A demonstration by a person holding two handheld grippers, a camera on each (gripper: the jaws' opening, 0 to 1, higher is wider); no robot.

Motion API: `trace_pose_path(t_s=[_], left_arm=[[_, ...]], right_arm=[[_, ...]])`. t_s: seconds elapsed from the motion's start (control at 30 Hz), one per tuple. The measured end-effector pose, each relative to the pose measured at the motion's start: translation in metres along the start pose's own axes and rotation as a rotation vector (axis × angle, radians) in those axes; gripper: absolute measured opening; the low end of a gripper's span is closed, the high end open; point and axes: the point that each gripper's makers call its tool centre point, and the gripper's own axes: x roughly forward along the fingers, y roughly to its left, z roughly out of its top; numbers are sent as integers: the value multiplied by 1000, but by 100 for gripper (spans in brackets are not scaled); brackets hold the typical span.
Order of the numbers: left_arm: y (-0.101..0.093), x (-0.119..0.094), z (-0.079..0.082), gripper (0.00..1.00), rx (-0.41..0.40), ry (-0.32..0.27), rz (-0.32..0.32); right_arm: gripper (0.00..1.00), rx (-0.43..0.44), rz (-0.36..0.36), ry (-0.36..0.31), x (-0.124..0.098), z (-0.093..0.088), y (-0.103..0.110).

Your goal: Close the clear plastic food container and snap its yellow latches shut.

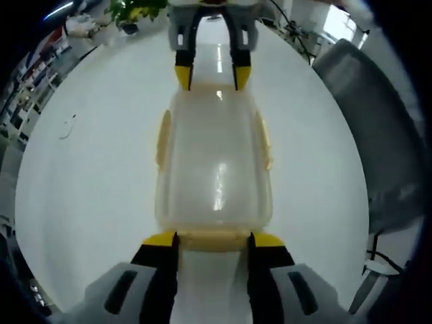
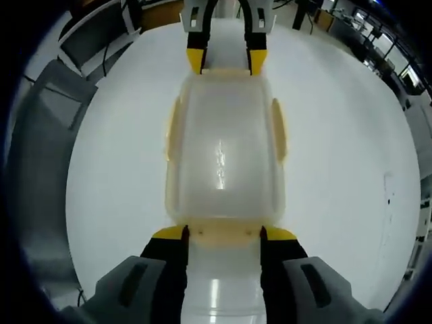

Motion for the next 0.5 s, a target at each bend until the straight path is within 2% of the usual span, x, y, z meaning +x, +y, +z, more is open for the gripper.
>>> trace_pose_path(t_s=[0.1, 0.23, 0.33, 0.5], left_arm=[[-1, -1, 1, 35, -5, -7, 3], [-2, 0, 1, 35, -2, 76, 3], [-2, 0, 1, 35, 1, 109, -1], [-2, -1, -1, 36, 2, 125, -2]], right_arm=[[40, -2, 1, 23, 0, 1, 0], [39, 2, 2, 40, 0, 0, -1], [39, 5, 2, 47, 0, -1, -2], [39, 6, 3, 48, -1, -2, -2]])
